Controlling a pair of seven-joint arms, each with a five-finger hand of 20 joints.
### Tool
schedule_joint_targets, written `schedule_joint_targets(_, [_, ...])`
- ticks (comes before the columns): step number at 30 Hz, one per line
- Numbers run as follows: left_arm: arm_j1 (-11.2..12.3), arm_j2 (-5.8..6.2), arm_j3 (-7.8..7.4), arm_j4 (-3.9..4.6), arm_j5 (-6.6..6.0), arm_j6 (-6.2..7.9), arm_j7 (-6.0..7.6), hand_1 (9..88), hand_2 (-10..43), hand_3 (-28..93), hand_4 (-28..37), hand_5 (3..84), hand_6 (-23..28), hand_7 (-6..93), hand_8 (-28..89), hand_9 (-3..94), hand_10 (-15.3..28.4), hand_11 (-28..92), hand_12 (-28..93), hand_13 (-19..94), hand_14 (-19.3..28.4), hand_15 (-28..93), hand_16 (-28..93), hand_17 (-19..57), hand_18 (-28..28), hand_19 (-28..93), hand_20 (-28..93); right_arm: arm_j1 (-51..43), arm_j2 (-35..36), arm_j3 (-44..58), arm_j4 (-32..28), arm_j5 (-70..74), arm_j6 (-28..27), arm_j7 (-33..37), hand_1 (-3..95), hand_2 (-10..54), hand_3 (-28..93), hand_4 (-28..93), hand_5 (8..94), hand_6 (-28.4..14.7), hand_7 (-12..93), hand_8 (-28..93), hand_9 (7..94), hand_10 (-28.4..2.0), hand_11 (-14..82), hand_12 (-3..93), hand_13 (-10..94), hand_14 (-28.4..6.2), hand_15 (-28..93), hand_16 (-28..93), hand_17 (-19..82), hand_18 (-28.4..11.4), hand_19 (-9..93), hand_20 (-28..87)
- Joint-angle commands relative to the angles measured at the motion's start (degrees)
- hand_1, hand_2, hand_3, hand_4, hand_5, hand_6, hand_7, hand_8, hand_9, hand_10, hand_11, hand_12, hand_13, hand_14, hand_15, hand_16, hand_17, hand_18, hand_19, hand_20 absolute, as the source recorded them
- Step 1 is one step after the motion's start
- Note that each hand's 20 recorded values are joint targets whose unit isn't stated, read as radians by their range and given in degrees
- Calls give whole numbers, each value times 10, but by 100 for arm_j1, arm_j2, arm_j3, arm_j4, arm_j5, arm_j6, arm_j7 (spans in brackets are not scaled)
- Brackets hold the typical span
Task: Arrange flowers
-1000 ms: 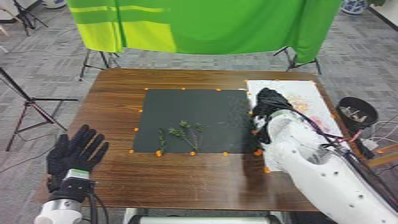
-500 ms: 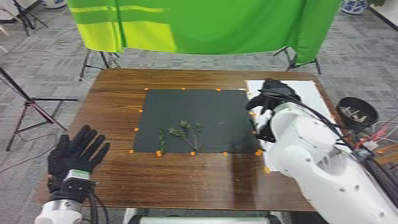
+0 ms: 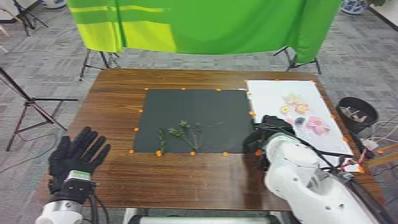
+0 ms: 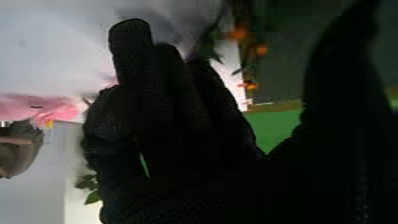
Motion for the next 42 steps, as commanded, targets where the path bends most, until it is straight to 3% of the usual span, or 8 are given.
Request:
schedule_joint_targets(1, [40, -57, 31, -3, -69, 58, -64, 294, 145, 702, -283, 457, 105, 136, -73, 366, 159, 280, 135, 272, 177, 478, -64, -60, 172, 433, 170, -202, -111, -48, 642, -270, 631, -447, 473, -95, 727, -281, 590, -98, 273, -94, 632, -213, 117, 141, 628, -154, 441, 178, 345, -264, 900, 363])
schedule_joint_targets(6, [33, -82, 55, 3, -44, 41, -109, 293, 146, 702, -283, 459, 106, 136, -74, 367, 159, 282, 135, 272, 178, 480, -64, -60, 172, 434, 170, -370, -114, -61, 968, -375, 1026, -502, 641, -95, 688, -282, 530, -27, 759, 124, 700, -164, 149, 155, 709, -67, 321, 364, 380, -223, 894, 356])
schedule_joint_targets(9, [45, -85, 60, -1, -58, 49, -108, 293, 145, 704, -282, 459, 106, 136, -74, 367, 158, 282, 135, 272, 177, 480, -64, -60, 172, 435, 170, -481, -68, -32, 1026, -416, 1311, -599, 661, -95, 707, -283, 541, -28, 824, 164, 770, -123, 92, 260, 756, -47, 291, 396, 398, -211, 891, 350])
schedule_joint_targets(13, [59, -97, 66, 1, -57, 29, -115, 295, 142, 704, -282, 459, 106, 137, -73, 366, 158, 282, 134, 273, 176, 480, -64, -59, 172, 435, 169, -557, 11, 8, 887, -339, 1833, -639, 668, -95, 738, -282, 557, -26, 837, 154, 840, -67, 146, 427, 801, -40, 349, 455, 418, -211, 897, 355])
schedule_joint_targets(24, [83, -131, 136, -11, -15, -30, -178, 297, 140, 702, -282, 459, 106, 137, -74, 366, 158, 283, 135, 273, 176, 481, -65, -60, 172, 434, 168, -481, 372, -129, -183, -784, 2906, -943, 644, -95, 804, -277, 567, -27, 848, 145, 837, -76, 190, 469, 778, -51, 448, 473, 416, -229, 901, 361])
schedule_joint_targets(33, [54, -121, 137, 3, 40, -24, -240, 296, 143, 701, -283, 459, 106, 137, -74, 366, 158, 282, 135, 273, 177, 480, -66, -60, 172, 434, 169, -244, 174, -404, -598, -742, 3017, -1050, 633, -95, 820, -266, 571, -29, 843, 151, 840, -79, 195, 475, 773, -56, 478, 469, 410, -241, 905, 343])
schedule_joint_targets(38, [7, -129, 158, 24, 36, -36, -275, 295, 143, 701, -283, 459, 105, 137, -74, 366, 157, 283, 135, 272, 178, 480, -65, -60, 172, 434, 169, -304, -18, -351, -554, -985, 2294, -457, 597, -95, 836, -227, 569, -25, 828, 162, 842, -80, 194, 468, 776, -64, 481, 455, 415, -247, 918, 305])
schedule_joint_targets(42, [73, -102, 126, 1, 7, -6, -231, 295, 144, 700, -283, 459, 105, 137, -74, 366, 157, 283, 135, 272, 178, 480, -65, -60, 172, 434, 169, -489, 67, -233, -544, -1322, 1699, -290, 458, -95, 705, -200, 575, -60, 630, 114, 781, -172, 254, 243, 721, -144, 556, 262, 394, -266, 927, 274])
